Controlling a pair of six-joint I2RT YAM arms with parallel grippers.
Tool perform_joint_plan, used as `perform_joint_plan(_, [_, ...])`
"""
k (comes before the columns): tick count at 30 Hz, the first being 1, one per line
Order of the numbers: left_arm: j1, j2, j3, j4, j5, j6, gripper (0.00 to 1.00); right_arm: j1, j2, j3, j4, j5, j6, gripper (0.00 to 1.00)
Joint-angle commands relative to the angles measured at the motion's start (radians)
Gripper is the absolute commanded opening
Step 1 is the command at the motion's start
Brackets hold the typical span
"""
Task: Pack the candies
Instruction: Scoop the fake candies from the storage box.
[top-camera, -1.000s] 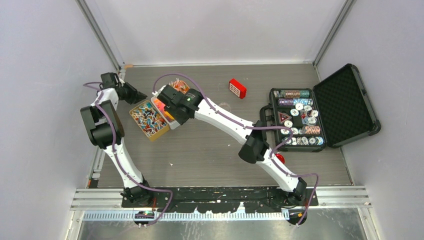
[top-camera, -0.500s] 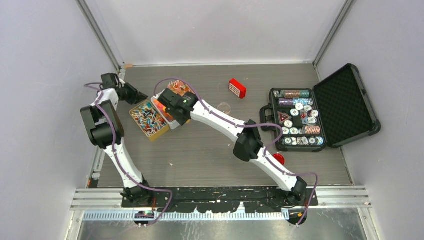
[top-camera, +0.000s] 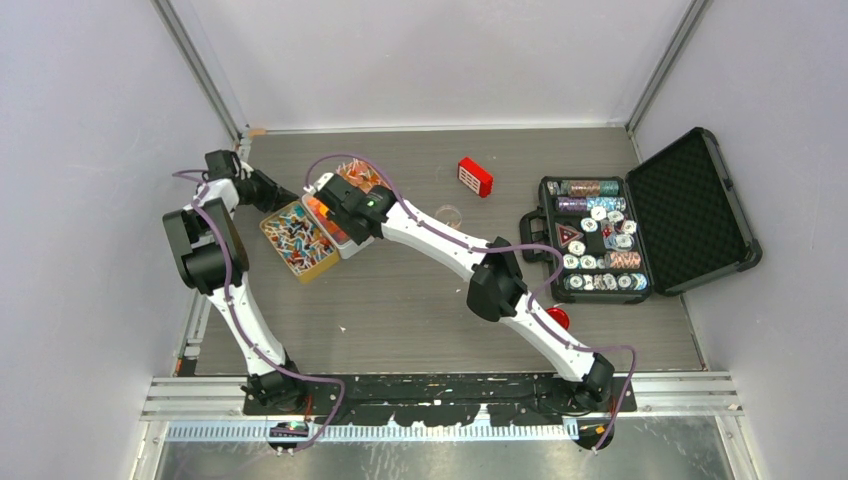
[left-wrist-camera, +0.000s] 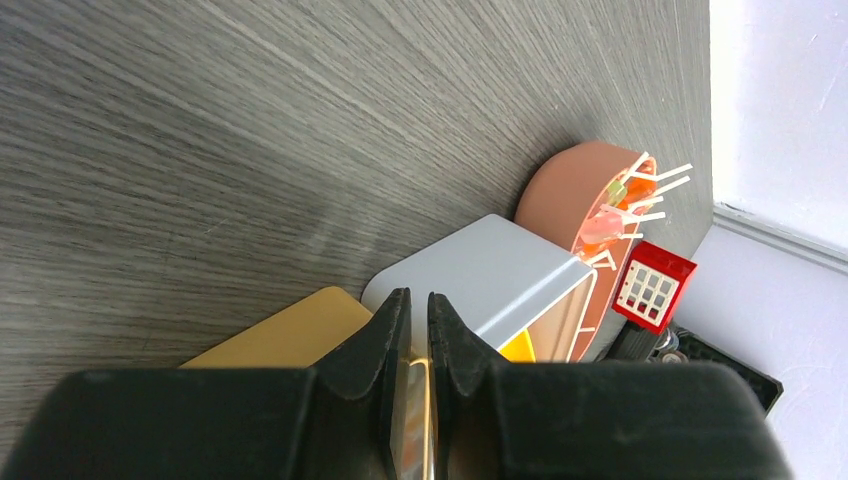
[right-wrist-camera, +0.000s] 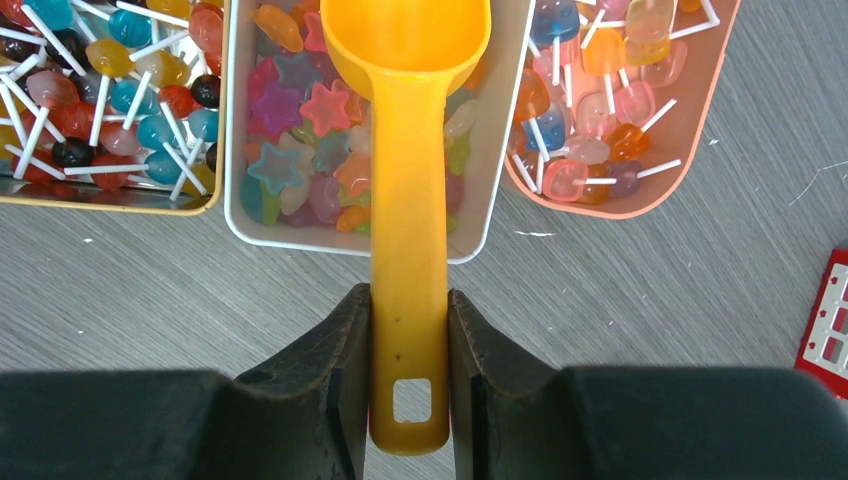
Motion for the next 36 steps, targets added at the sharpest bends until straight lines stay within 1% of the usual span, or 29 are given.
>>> perform_joint_plan(1, [-0.003,-0.002,0.002,0.017,0.027,0.006,0.13,-0.003,-0.012,0.017,0.072,0.013,-0.014,0.0])
perform_joint_plan(18, [-0.004,0.006,-0.001,0.017,0.038,0.002,0.13,-0.01,0.038,-0.001,0.192,0.038,-0.011,0.0])
perform_joint_plan(25, [-0.004,0.007,-0.001,0.018,0.039,0.004,0.13,-0.011,-0.019,-0.151,0.286,0.039,-0.011,0.0])
perform_joint_plan(31, [-0.004,0.008,0.002,0.02,0.046,0.004,0.13,-0.011,-0.101,-0.331,0.421,0.018,-0.025,0.0])
perform_joint_plan(36, [-0.004,0.003,0.002,0.018,0.05,0.005,0.13,-0.01,-0.136,-0.381,0.465,0.017,-0.025,0.0])
